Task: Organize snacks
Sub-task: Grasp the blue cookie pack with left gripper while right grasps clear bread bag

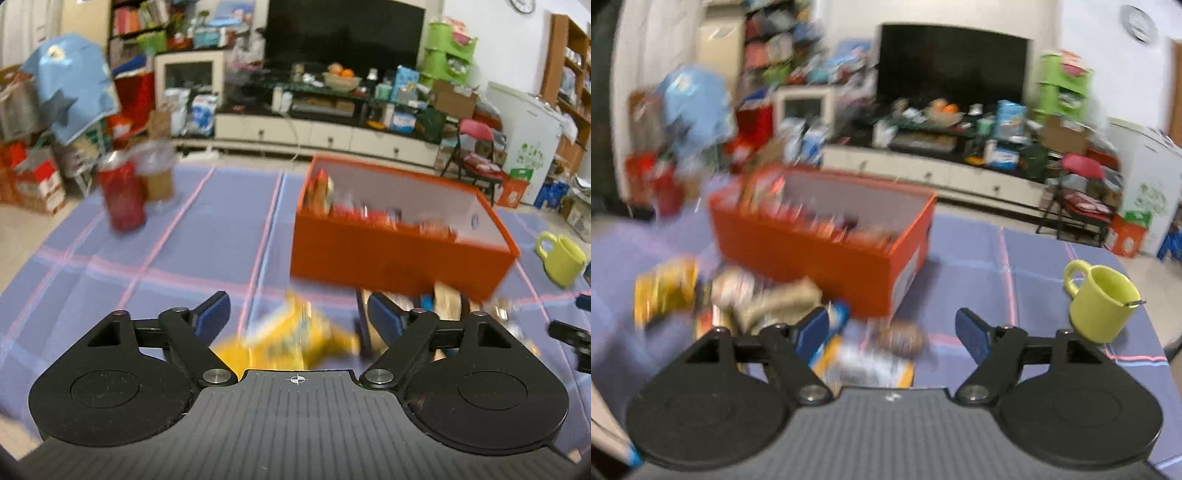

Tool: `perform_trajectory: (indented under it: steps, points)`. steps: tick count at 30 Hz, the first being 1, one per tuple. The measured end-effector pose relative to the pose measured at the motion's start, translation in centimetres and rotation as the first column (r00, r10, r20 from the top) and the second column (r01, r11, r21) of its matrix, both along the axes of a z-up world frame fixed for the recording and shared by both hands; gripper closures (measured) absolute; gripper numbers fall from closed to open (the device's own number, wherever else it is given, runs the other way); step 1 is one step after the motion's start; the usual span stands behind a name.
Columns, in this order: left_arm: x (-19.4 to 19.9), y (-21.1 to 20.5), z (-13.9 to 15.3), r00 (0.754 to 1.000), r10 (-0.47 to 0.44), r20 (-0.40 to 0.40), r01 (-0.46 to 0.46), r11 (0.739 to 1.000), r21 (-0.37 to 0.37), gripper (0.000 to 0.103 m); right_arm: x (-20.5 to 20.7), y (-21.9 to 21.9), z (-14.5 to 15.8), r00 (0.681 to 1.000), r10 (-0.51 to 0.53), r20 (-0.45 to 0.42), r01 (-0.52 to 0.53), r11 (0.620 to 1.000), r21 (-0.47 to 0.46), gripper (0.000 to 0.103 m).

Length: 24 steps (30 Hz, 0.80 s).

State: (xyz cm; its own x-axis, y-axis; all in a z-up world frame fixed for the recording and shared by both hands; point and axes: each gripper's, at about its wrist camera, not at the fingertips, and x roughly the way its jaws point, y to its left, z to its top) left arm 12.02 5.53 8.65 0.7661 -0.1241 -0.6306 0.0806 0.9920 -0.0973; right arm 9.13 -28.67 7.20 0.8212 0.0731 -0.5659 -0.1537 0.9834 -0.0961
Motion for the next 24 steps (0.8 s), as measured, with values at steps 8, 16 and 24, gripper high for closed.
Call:
perform_trajectory:
  steps: [8, 16, 24]
  points:
    - [-9.3, -5.4, -5.1, 0.990, 0.068, -0.120, -0.072, 0.997, -0.032, 0.034, -2.8, 2.2, -0.6, 0.995, 0.093, -0.026, -0.093, 0.996, -0.009, 0.015]
    - [-11.0, -9.4, -6.5, 0.974, 0.177, -0.140, -0.183, 0.983, -0.030, 0.025, -1.5, 2.9, -3.9, 0.977, 0.083, -0.198, -0.073, 0.996, 0.057, 0.019]
    - [-8.8, -11.1, -8.6, 0.967, 0.183, -0.179, -0.187, 0.982, -0.008, 0.027, 0.2, 5.0, -6.3, 0.964, 0.072, -0.257, -0.069, 0.997, 0.019, 0.021]
